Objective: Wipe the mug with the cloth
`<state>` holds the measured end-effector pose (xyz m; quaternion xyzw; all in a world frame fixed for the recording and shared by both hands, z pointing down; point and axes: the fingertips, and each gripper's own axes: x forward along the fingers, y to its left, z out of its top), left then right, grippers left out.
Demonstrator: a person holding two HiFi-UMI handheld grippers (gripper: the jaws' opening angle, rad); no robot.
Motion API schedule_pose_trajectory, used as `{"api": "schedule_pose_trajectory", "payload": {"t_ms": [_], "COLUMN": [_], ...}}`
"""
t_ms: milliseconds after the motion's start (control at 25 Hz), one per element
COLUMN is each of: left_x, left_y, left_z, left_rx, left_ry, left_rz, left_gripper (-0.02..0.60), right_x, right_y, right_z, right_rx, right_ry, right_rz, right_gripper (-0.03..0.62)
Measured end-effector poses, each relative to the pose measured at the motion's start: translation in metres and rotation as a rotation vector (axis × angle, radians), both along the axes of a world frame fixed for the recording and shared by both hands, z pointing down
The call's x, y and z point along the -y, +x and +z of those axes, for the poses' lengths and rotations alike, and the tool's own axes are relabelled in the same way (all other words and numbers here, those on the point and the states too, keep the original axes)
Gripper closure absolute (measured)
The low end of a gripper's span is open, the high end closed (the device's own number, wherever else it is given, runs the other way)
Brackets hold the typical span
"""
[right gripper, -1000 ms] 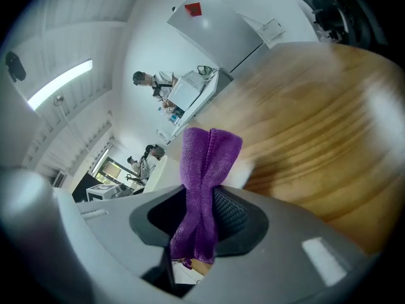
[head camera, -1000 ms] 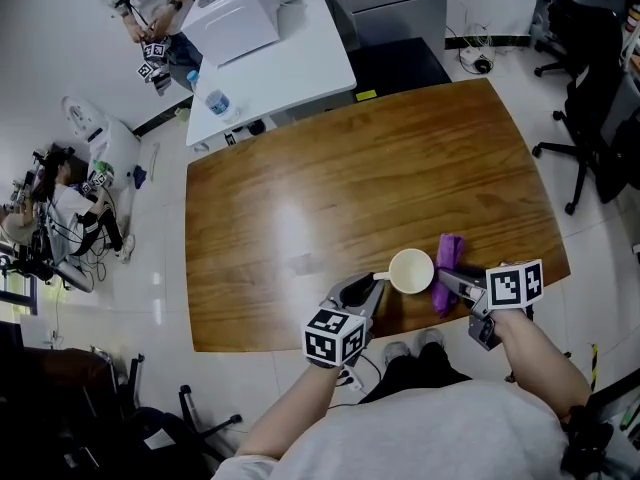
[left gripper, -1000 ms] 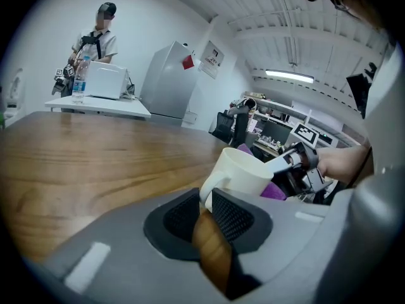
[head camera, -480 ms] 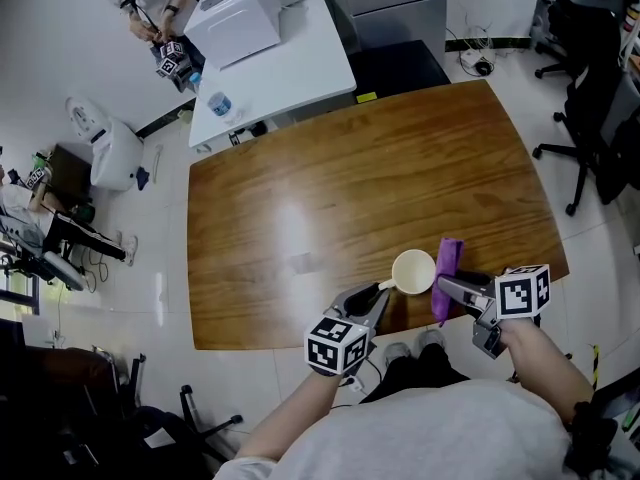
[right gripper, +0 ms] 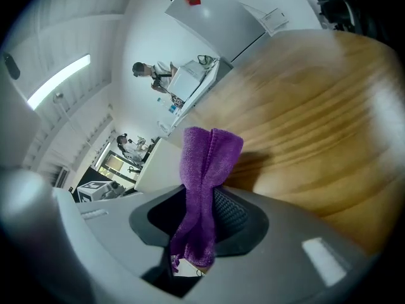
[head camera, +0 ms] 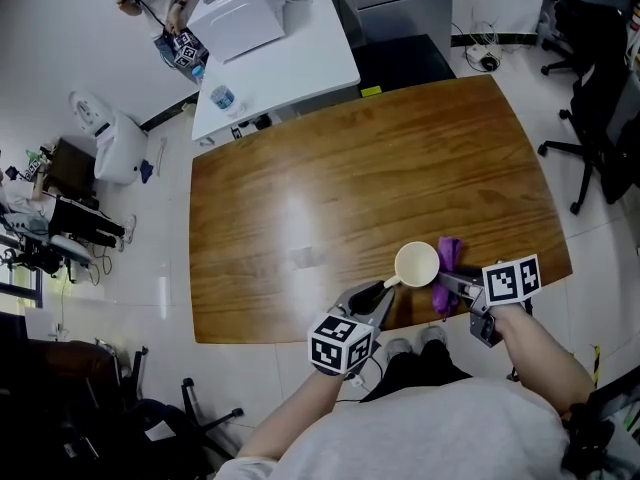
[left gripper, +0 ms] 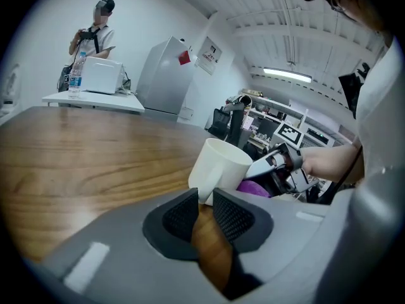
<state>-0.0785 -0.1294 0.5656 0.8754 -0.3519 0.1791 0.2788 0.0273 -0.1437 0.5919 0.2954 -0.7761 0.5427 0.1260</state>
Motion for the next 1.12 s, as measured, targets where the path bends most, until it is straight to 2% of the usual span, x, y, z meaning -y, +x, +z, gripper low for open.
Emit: {"api": "schedule_pose_trajectory", "payload": {"t_ms": [200, 320, 440, 720, 960, 1120], "left_x": [-0.003, -0.003, -0.004, -0.018, -0.026, -0.028], "left_y": [0.001, 0.001, 0.003, 0.018, 0.029, 0.032], "left_z": [0.001, 0.001, 0.0, -0.001, -0.001, -0.002], "left_rx": [0.0, -0.011, -0.014, -0.014, -0.013, -0.014], "left_ry": [-0.004, -0.008, -0.008, -0.018, -0.023, -0.025], "left_rz": [-0.004, -0.008, -0.014, 0.036, 0.06, 0.063], "left_gripper": [0.523, 0.522, 0.522, 0.523, 0.523, 0.523], "right_x": [-0.002, -0.002, -0.007, -0.025, -0.025, -0.024], "right_y": [0.002, 0.006, 0.012, 0.009, 0.008, 0.009], "right_z": [-0.001, -0.016, -0.033, -0.065, -0.058, -0.034], "right_rx": [0.003, 0.021, 0.05, 0.152, 0.158, 0.112], "right_ry": [-0.004, 0.025, 0.052, 0.069, 0.06, 0.019], "right_rz": [-0.007, 0.015, 0.032, 0.055, 0.068, 0.068], "right_gripper": [0.468, 0.468, 0.468, 0.468, 0.468, 0.467]}}
